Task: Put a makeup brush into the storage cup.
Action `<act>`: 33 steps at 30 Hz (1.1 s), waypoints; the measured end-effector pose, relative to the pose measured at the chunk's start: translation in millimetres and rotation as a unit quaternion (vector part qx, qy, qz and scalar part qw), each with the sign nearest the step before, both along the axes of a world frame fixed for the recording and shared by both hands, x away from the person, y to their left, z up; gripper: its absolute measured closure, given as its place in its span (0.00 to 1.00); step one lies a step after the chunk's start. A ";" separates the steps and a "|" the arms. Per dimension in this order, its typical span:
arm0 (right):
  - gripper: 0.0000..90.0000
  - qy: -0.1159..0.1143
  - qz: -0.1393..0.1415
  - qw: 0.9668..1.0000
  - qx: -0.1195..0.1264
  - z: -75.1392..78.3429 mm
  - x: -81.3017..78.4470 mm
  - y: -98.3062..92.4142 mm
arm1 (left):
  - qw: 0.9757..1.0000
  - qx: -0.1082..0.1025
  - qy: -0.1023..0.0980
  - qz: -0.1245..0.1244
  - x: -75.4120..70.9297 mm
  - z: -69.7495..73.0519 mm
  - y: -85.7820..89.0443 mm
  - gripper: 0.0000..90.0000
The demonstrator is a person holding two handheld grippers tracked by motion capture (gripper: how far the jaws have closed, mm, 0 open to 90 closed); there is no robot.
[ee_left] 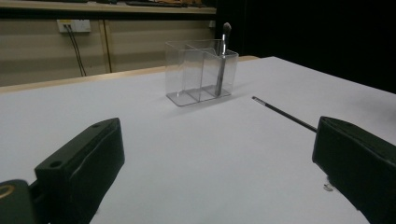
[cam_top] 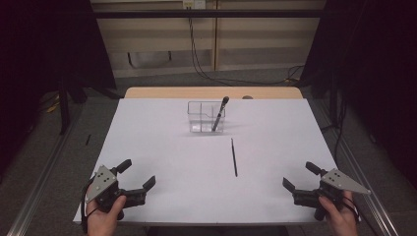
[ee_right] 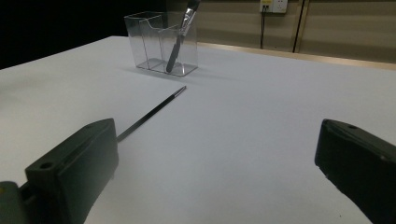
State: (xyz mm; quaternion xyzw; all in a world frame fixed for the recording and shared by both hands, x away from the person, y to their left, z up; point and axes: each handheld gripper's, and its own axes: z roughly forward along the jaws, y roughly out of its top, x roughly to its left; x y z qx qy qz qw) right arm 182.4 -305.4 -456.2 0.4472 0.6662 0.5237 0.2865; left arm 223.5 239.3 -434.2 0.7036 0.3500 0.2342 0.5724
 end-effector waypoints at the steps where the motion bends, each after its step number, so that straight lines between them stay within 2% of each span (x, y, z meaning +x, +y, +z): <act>1: 0.00 0.000 0.000 1.000 -0.001 0.1 0.4 0.0 | 1.000 0.000 0.002 -0.002 0.6 -0.5 -0.9 0.03; 3: 0.00 -0.001 -0.001 1.000 0.000 0.9 1.3 0.7 | 1.000 0.000 0.013 -0.006 2.6 -3.0 -2.3 0.03; 5: 0.00 -0.003 -0.001 1.000 0.003 1.7 1.4 1.6 | 1.000 0.001 0.014 -0.006 2.7 -3.7 -2.0 0.03; 9: 0.00 -0.001 -0.002 1.000 0.002 1.6 3.7 2.9 | 1.000 -0.001 0.010 -0.006 0.3 -2.6 0.8 0.03; 12: 0.00 -0.003 0.003 1.000 0.001 2.2 4.3 4.3 | 1.000 0.013 0.006 -0.003 -1.5 -2.4 0.2 0.02; 19: 0.00 -0.008 0.015 1.000 0.001 2.7 2.7 7.1 | 1.000 -0.003 0.008 0.006 -1.9 -0.4 0.4 0.02; 22: 0.00 -0.010 0.016 1.000 0.002 3.4 2.8 7.0 | 1.000 -0.007 0.007 0.000 -1.7 -0.7 0.9 0.02; 24: 0.00 -0.010 0.017 1.000 0.003 4.2 3.4 8.0 | 1.000 -0.017 0.008 -0.002 -1.8 -0.6 1.9 0.02; 25: 0.00 -0.011 0.019 1.000 0.001 4.6 3.7 8.3 | 1.000 -0.012 0.004 0.002 -2.0 -0.5 2.2 0.02; 28: 0.00 -0.013 0.020 1.000 0.002 7.1 6.4 10.6 | 1.000 -0.017 0.006 0.003 -1.9 -0.5 3.4 0.02; 29: 0.00 -0.015 0.020 1.000 0.004 8.0 7.4 11.6 | 1.000 -0.010 0.001 0.006 -1.8 -0.3 3.5 0.02; 33: 0.00 -0.022 0.028 0.999 -0.001 13.7 13.0 18.4 | 1.000 -0.010 0.002 0.002 -2.6 0.2 1.9 0.02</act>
